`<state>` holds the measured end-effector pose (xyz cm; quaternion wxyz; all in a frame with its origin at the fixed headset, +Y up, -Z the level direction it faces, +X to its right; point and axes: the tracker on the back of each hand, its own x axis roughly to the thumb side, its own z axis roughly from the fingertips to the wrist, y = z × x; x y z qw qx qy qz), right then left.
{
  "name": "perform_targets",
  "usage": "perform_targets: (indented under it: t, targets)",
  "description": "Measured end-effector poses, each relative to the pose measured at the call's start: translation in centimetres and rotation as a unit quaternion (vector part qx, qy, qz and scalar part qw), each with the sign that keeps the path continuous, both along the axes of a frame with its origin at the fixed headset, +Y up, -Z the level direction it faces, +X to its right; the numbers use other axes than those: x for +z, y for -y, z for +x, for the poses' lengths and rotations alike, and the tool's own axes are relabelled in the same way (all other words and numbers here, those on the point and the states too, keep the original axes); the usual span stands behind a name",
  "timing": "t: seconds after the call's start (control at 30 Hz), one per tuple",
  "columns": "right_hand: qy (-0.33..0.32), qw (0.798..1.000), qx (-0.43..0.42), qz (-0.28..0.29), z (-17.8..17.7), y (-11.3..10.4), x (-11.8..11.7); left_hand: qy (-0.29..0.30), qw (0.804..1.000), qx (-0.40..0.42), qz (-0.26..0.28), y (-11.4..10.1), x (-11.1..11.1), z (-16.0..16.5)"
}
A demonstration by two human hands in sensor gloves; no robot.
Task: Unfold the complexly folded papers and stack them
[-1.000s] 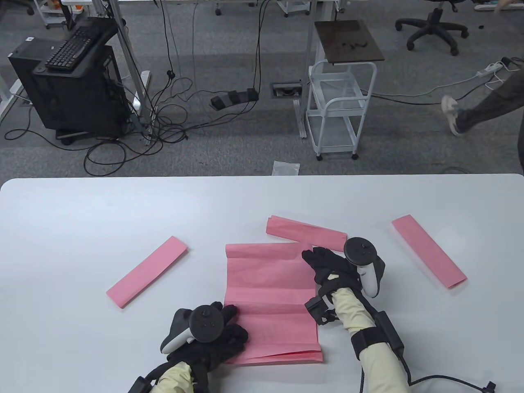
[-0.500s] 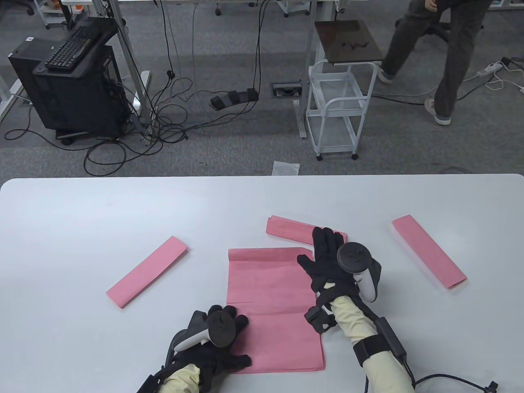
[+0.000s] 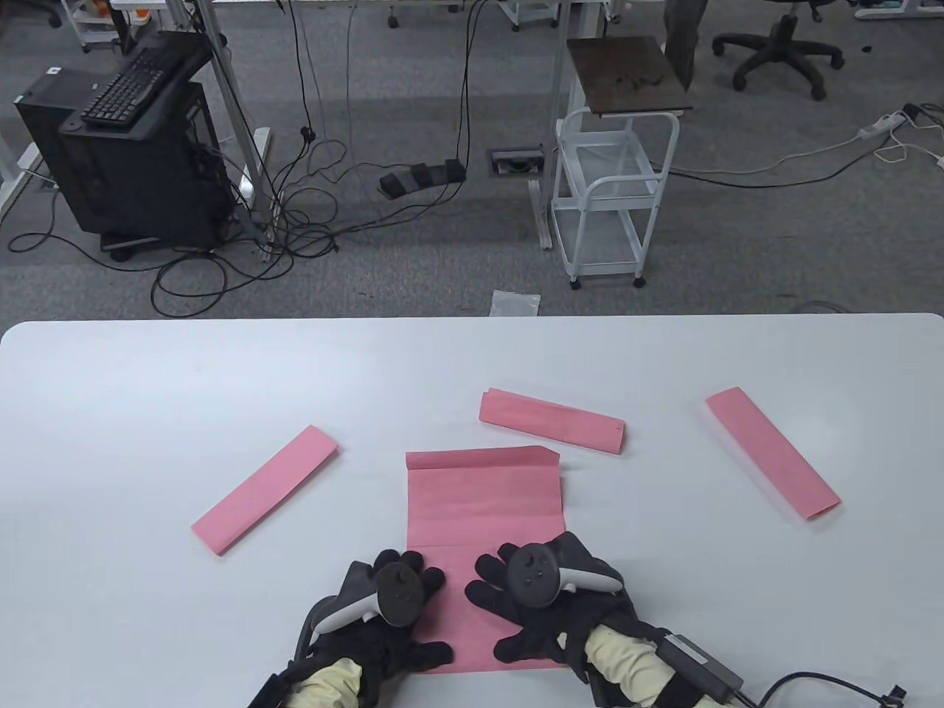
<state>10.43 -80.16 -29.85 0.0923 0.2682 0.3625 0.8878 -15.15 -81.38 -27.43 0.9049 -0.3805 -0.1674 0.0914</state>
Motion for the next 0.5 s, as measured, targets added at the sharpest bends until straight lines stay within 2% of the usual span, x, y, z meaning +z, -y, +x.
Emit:
perform_targets:
  t: [0.17, 0.23, 0.33, 0.43, 0.5]
  targets:
    - [0.079, 0.997, 0.004, -0.004, 6.4, -0.2, 0.5, -0.001, 1.000, -0.001, 0.000, 0.0, 0.0, 0.0]
    - [0.095, 0.995, -0.008, -0.011, 7.1, 0.0, 0.7, 0.000, 1.000, -0.001, 0.000, 0.0, 0.0, 0.0]
    - [0.080, 0.997, -0.001, 0.003, 6.4, -0.6, 0.7, 0.001, 1.000, -0.002, 0.000, 0.0, -0.1, 0.0]
    - [0.050, 0.997, -0.018, 0.064, 4.6, -2.0, 0.8, 0.002, 1.000, -0.002, 0.000, 0.0, -0.1, 0.0]
    - [0.033, 0.996, -0.057, 0.056, 2.5, -2.1, 0.7, 0.003, 1.000, -0.001, -0.001, 0.0, -0.1, 0.1]
